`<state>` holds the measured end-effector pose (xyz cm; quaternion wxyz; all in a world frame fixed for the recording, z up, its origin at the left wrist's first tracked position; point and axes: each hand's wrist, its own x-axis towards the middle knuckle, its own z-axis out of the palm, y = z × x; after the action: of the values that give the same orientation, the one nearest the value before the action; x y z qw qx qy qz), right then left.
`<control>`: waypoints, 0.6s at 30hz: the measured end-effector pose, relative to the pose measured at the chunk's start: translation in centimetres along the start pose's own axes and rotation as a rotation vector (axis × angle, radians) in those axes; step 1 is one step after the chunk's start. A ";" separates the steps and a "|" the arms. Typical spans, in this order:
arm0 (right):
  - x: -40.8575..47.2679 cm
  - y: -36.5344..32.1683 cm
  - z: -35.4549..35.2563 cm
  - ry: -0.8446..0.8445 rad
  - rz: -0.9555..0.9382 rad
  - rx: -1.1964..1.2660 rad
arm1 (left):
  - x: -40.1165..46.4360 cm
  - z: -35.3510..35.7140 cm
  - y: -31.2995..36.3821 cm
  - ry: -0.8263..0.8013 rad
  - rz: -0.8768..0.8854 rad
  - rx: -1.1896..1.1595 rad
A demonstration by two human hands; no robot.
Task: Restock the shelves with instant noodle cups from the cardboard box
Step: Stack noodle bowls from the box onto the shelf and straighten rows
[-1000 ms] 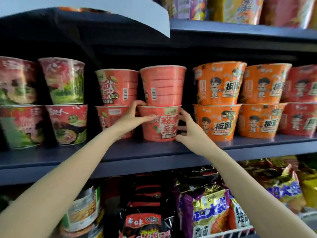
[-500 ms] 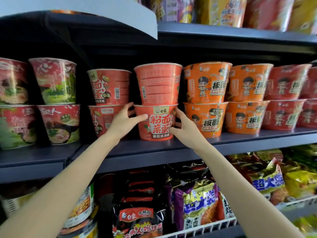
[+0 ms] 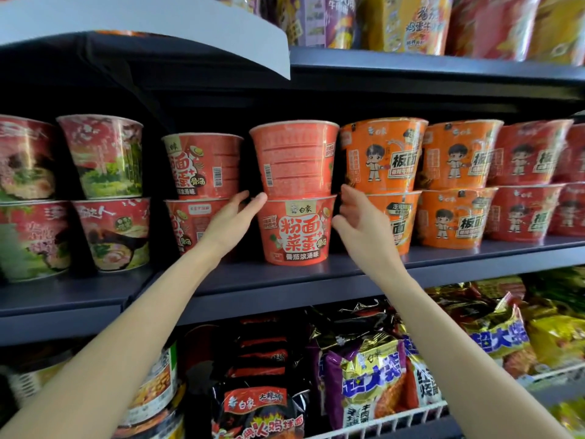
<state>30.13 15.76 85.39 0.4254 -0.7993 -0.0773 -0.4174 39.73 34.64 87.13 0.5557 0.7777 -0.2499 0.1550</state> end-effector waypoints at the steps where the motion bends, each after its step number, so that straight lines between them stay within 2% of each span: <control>1: 0.4 -0.3 -0.1 0.055 -0.029 -0.025 | 0.2 -0.1 0.4 0.044 0.025 0.039; 3: 1.6 -1.1 -0.2 0.045 -0.043 -0.044 | 0.5 -0.2 1.8 0.097 0.065 0.021; 6: 3.2 -1.8 0.2 -0.056 0.004 -0.070 | 1.3 0.1 3.8 0.070 0.068 -0.088; 9: 3.2 -2.7 1.1 -0.124 0.022 -0.021 | 0.7 1.2 4.7 0.111 0.139 -0.049; 12: 1.5 -3.1 2.2 -0.168 -0.118 -0.166 | 0.6 1.6 4.8 0.110 0.170 -0.020; 15: -0.1 -3.4 2.3 -0.287 -0.259 -0.274 | 1.5 0.5 4.5 0.067 0.093 -0.176; 16: -0.1 -3.5 2.0 -0.269 -0.293 -0.289 | 1.7 0.1 4.2 0.067 0.070 -0.219; 18: 1.0 -3.2 1.4 -0.127 -0.252 -0.264 | 1.5 0.0 3.7 0.125 0.076 -0.220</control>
<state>30.10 18.61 87.69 0.2556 -0.8568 -0.1482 -0.4226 38.90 33.37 90.78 0.6457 0.6909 -0.2597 0.1960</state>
